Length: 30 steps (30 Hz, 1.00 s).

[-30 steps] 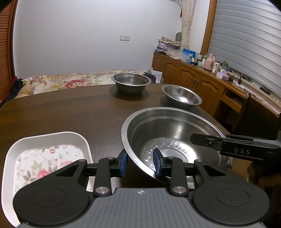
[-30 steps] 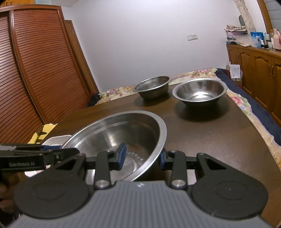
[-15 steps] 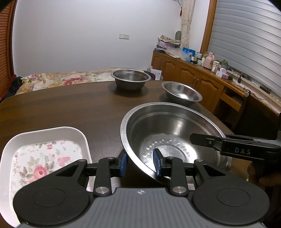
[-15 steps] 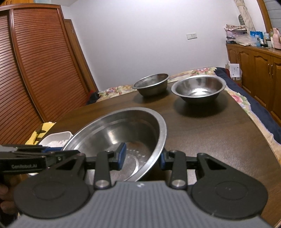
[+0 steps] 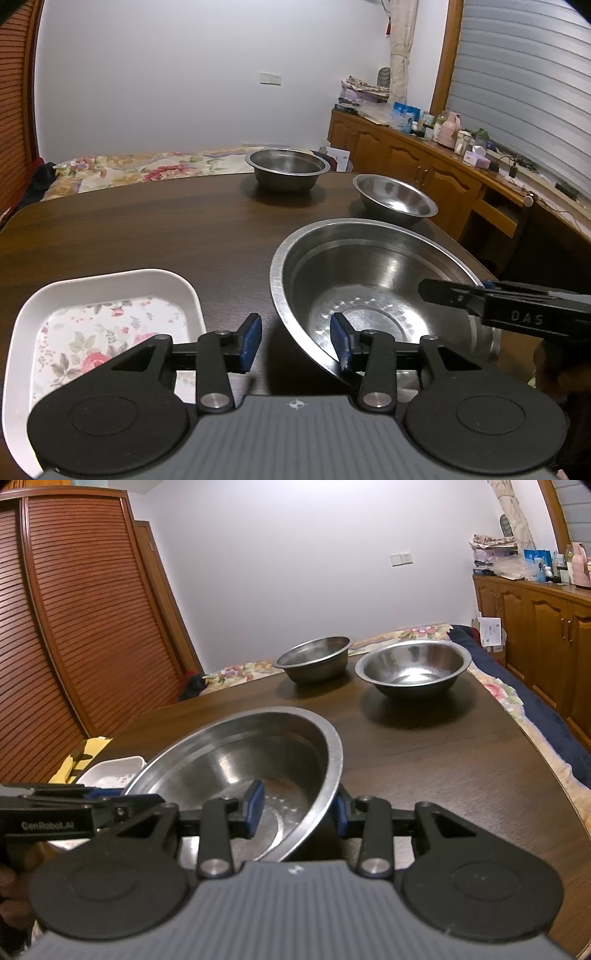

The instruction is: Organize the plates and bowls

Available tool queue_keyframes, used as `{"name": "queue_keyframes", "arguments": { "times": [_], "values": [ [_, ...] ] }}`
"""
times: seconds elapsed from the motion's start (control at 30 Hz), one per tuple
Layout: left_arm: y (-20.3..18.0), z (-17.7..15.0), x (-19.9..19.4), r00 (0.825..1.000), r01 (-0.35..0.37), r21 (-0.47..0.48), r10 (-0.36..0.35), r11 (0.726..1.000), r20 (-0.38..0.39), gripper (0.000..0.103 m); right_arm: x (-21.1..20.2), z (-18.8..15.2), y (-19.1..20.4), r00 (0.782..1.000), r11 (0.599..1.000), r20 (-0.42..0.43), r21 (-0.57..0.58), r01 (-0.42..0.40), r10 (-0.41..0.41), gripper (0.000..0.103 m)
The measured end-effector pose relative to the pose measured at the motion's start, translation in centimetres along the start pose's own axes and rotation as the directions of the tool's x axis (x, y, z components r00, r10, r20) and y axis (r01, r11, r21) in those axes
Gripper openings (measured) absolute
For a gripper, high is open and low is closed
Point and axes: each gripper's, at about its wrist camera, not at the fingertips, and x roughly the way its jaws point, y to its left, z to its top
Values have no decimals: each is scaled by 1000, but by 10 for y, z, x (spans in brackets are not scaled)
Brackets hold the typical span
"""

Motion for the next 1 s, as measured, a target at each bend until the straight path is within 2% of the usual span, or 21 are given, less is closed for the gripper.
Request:
{"name": "queue_keyframes", "arguments": {
  "times": [0.2,0.27,0.4,0.6,0.7,0.77,0.83,1.0],
  "values": [
    [2,2,-3,1000,-11,3,11,1000,10,52,-4,3,-1,1000,1000,14,-15,10,-10,43],
    [3,3,-4,1000,-14,2,14,1000,14,58,-6,5,-2,1000,1000,18,-16,12,-11,51],
    [6,5,-7,999,-24,1,24,1000,27,65,-9,9,-4,999,1000,29,-21,20,-19,54],
    [9,9,-11,998,-39,-6,39,999,53,80,-16,17,-8,997,998,61,-32,47,-45,71],
    [11,12,-13,996,-46,-9,46,999,70,88,-19,20,-11,995,998,81,-34,62,-59,85],
    [11,14,-13,996,-47,-7,48,999,78,97,-20,22,-12,993,997,98,-37,74,-70,95],
    [13,15,-13,995,-51,-2,51,999,88,99,-22,23,-13,991,996,110,-44,82,-77,102],
    [13,21,-15,993,-63,12,61,998,103,100,-19,26,-19,989,994,110,-41,100,-95,103]
  ]
}}
